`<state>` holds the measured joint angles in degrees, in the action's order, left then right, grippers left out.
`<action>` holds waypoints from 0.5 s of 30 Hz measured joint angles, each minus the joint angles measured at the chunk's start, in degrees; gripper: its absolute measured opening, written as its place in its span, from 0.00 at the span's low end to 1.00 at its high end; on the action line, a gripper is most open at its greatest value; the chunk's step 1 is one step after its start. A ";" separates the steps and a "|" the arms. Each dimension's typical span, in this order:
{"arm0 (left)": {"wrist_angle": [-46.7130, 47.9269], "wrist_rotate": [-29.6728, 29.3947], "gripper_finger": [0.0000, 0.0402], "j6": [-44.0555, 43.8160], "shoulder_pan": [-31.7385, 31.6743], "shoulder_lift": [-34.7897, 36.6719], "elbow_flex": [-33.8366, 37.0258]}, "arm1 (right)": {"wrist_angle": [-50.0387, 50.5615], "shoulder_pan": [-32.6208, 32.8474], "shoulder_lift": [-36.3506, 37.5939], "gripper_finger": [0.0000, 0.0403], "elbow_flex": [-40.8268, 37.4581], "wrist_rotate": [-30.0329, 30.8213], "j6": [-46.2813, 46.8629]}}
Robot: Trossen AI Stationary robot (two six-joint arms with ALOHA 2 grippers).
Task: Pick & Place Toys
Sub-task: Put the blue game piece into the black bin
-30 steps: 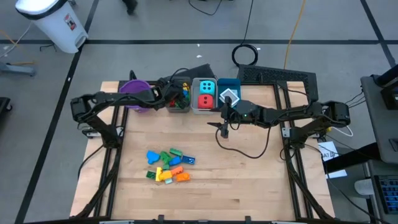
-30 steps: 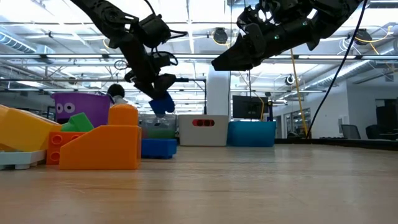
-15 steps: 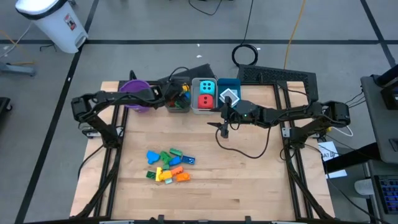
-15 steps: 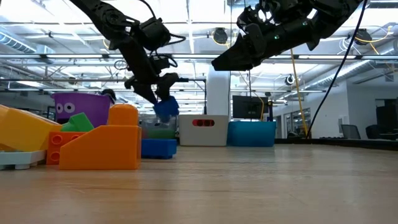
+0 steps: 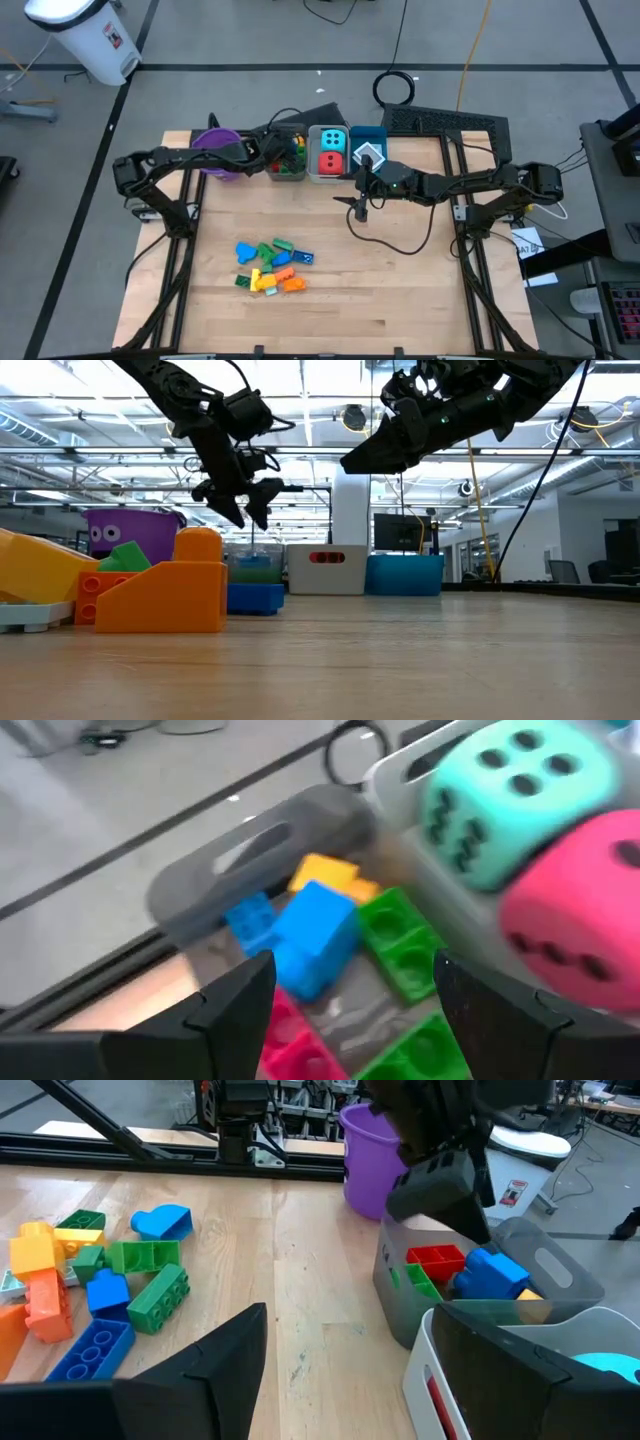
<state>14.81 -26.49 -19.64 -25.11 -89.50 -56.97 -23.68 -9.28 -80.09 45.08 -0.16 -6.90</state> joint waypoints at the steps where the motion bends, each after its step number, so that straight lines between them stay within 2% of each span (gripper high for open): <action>1: -0.13 1.67 0.69 0.02 0.24 0.41 0.00 | 0.00 0.00 0.00 0.64 0.00 0.00 0.00; 3: 0.06 6.13 0.69 1.02 0.98 1.28 0.00 | 0.00 0.00 0.00 0.64 0.00 0.00 0.00; 7: 0.55 19.31 0.69 2.01 4.14 2.67 0.00 | 0.00 0.00 0.00 0.64 0.00 0.00 0.00; 11: 0.61 30.64 0.69 4.84 10.03 2.73 0.00 | 0.00 0.00 0.00 0.64 0.00 0.01 0.00; 13: 0.50 34.14 0.69 7.66 14.19 2.43 0.00 | 0.00 0.00 0.00 0.64 0.00 0.01 0.00; 15: 0.50 34.94 0.69 10.75 18.88 2.04 0.25 | 0.00 0.01 0.00 0.64 0.00 0.02 0.00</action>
<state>15.31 8.45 -8.89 -6.23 -87.46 -56.72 -23.68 -9.27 -80.09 45.08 -0.14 -6.90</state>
